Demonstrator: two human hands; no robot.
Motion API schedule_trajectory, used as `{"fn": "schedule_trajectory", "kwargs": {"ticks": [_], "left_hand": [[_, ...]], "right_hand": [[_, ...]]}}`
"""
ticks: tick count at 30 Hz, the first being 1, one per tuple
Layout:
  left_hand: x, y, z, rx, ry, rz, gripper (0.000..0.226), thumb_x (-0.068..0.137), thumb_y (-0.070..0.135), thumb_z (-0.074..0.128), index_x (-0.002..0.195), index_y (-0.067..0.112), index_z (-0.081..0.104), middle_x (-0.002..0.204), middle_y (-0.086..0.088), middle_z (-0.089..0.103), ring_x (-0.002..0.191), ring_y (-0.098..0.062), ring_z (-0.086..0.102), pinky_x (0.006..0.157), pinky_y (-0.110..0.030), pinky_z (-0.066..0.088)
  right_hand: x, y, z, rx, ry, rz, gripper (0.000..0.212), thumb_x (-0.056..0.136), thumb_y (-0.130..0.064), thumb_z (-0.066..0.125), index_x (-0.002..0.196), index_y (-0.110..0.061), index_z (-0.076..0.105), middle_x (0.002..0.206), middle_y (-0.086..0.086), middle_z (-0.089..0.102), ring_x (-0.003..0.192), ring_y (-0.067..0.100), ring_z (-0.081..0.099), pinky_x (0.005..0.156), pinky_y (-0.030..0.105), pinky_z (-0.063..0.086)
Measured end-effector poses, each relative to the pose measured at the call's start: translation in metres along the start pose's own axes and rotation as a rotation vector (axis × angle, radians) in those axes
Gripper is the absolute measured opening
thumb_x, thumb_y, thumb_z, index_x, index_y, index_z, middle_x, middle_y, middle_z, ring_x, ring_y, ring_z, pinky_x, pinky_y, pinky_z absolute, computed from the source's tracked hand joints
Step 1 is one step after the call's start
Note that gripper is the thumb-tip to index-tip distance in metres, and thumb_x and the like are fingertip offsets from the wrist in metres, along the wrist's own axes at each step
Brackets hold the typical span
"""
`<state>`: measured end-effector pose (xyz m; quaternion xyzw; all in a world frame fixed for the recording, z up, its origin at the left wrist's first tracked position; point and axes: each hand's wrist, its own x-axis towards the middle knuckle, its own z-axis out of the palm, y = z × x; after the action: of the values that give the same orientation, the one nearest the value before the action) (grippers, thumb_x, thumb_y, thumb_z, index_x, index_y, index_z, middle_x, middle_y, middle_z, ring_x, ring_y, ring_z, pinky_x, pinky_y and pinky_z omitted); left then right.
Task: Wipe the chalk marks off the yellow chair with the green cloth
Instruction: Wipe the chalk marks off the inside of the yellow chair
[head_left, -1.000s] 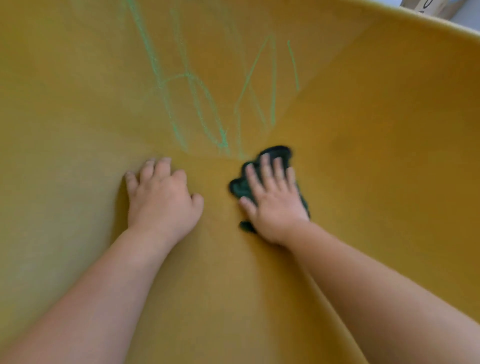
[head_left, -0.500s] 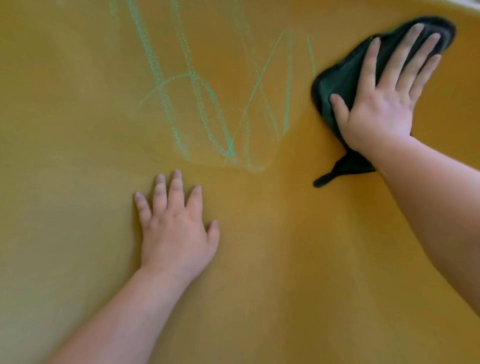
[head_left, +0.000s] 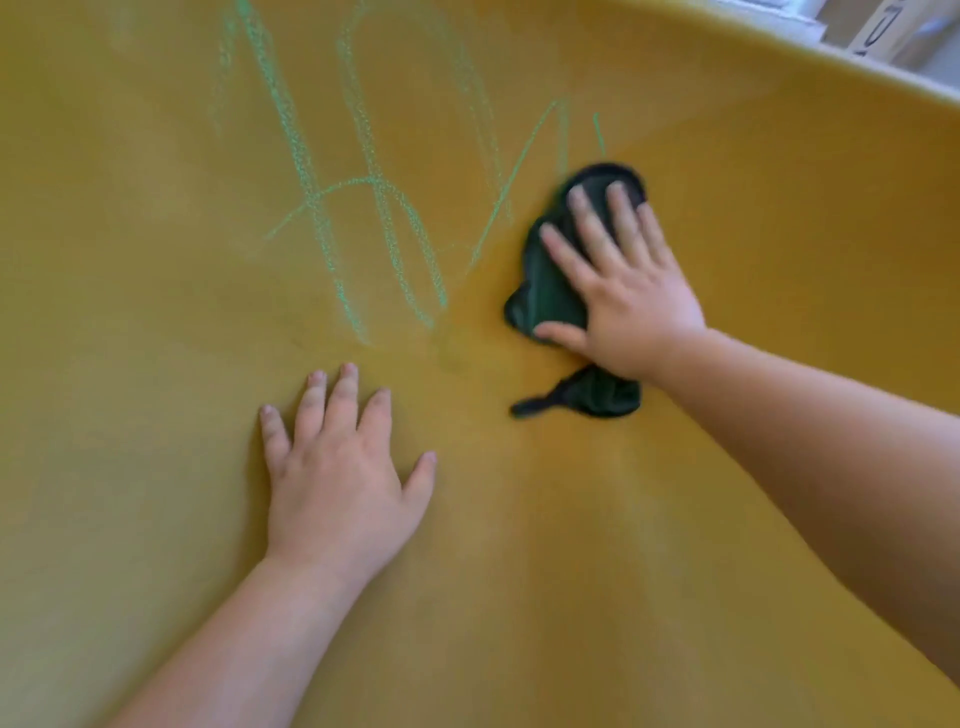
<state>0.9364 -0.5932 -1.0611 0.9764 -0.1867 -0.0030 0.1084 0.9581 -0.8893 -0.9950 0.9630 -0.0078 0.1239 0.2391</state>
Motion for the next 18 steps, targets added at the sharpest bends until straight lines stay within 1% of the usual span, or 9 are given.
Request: {"fn": "schedule_trajectory", "kwargs": {"ticks": [2, 4, 6, 7, 9, 11, 14, 16, 18], "left_hand": [[0.000, 0.000, -0.002, -0.016, 0.000, -0.007, 0.088, 0.081, 0.072, 0.031, 0.153, 0.023, 0.034, 0.163, -0.006, 0.027, 0.152, -0.029, 0.016, 0.120, -0.061, 0.013], [-0.001, 0.002, -0.003, -0.028, -0.017, -0.012, 0.090, 0.081, 0.073, 0.031, 0.156, 0.024, 0.027, 0.164, -0.006, 0.025, 0.153, -0.029, 0.014, 0.120, -0.062, 0.012], [0.000, 0.004, -0.006, -0.042, -0.037, -0.022, 0.090, 0.082, 0.074, 0.031, 0.157, 0.025, 0.022, 0.165, -0.005, 0.022, 0.153, -0.029, 0.012, 0.120, -0.062, 0.011], [0.001, 0.005, -0.007, -0.045, -0.044, -0.024, 0.089, 0.083, 0.074, 0.031, 0.157, 0.026, 0.020, 0.166, -0.005, 0.019, 0.153, -0.029, 0.010, 0.120, -0.061, 0.010], [0.003, 0.006, -0.010, -0.049, -0.039, -0.028, 0.088, 0.086, 0.074, 0.035, 0.158, 0.027, 0.017, 0.166, -0.004, 0.015, 0.153, -0.028, 0.007, 0.120, -0.061, 0.008], [0.005, 0.007, -0.011, -0.047, -0.029, -0.033, 0.088, 0.086, 0.073, 0.039, 0.157, 0.028, 0.016, 0.167, -0.004, 0.014, 0.153, -0.029, 0.008, 0.120, -0.061, 0.009], [0.007, 0.005, -0.014, -0.042, -0.012, -0.055, 0.087, 0.083, 0.072, 0.044, 0.155, 0.027, 0.024, 0.165, -0.006, 0.021, 0.151, -0.030, 0.014, 0.117, -0.063, 0.013], [0.007, 0.002, -0.018, -0.052, 0.002, -0.076, 0.086, 0.082, 0.071, 0.044, 0.153, 0.026, 0.031, 0.163, -0.008, 0.026, 0.150, -0.032, 0.019, 0.116, -0.064, 0.016], [0.008, -0.001, -0.020, -0.061, -0.011, -0.096, 0.084, 0.083, 0.071, 0.044, 0.153, 0.025, 0.031, 0.162, -0.008, 0.027, 0.150, -0.032, 0.018, 0.117, -0.063, 0.015]], "right_hand": [[0.022, 0.052, -0.028, -0.045, 0.090, 0.221, 0.106, 0.085, -0.084, 0.043, 0.163, -0.024, 0.002, 0.170, 0.013, -0.007, 0.154, 0.043, -0.006, 0.125, 0.058, 0.000], [0.041, 0.074, -0.054, -0.032, 0.140, 0.365, 0.110, 0.084, -0.085, 0.043, 0.162, -0.023, -0.004, 0.169, 0.017, -0.007, 0.154, 0.046, -0.005, 0.124, 0.060, 0.001], [0.057, 0.060, -0.061, 0.035, 0.182, 0.462, 0.109, 0.086, -0.085, 0.039, 0.162, -0.020, -0.005, 0.168, 0.023, -0.005, 0.153, 0.049, -0.004, 0.124, 0.061, 0.001], [0.063, 0.044, -0.057, 0.052, 0.193, 0.477, 0.107, 0.087, -0.084, 0.035, 0.162, -0.018, -0.005, 0.167, 0.025, -0.005, 0.153, 0.050, -0.004, 0.124, 0.062, 0.001], [0.064, 0.000, -0.037, 0.056, 0.145, 0.390, 0.099, 0.091, -0.080, 0.026, 0.162, -0.019, -0.006, 0.167, 0.024, -0.010, 0.153, 0.047, -0.009, 0.123, 0.061, 0.001], [0.049, -0.050, -0.014, 0.108, 0.060, 0.225, 0.089, 0.094, -0.074, 0.022, 0.162, -0.023, -0.005, 0.168, 0.019, -0.015, 0.153, 0.044, -0.016, 0.124, 0.059, -0.002], [0.002, -0.109, 0.009, 0.229, -0.073, -0.024, 0.076, 0.100, -0.065, 0.023, 0.163, -0.029, 0.000, 0.167, 0.010, -0.019, 0.153, 0.037, -0.022, 0.124, 0.054, -0.007], [-0.029, -0.123, 0.010, 0.301, -0.177, -0.205, 0.071, 0.102, -0.065, 0.017, 0.162, -0.034, -0.004, 0.167, 0.003, -0.022, 0.152, 0.030, -0.027, 0.125, 0.048, -0.011], [-0.044, -0.112, 0.007, 0.306, -0.252, -0.328, 0.072, 0.100, -0.071, 0.013, 0.161, -0.039, -0.005, 0.166, -0.003, -0.023, 0.152, 0.025, -0.029, 0.123, 0.044, -0.017]]}}
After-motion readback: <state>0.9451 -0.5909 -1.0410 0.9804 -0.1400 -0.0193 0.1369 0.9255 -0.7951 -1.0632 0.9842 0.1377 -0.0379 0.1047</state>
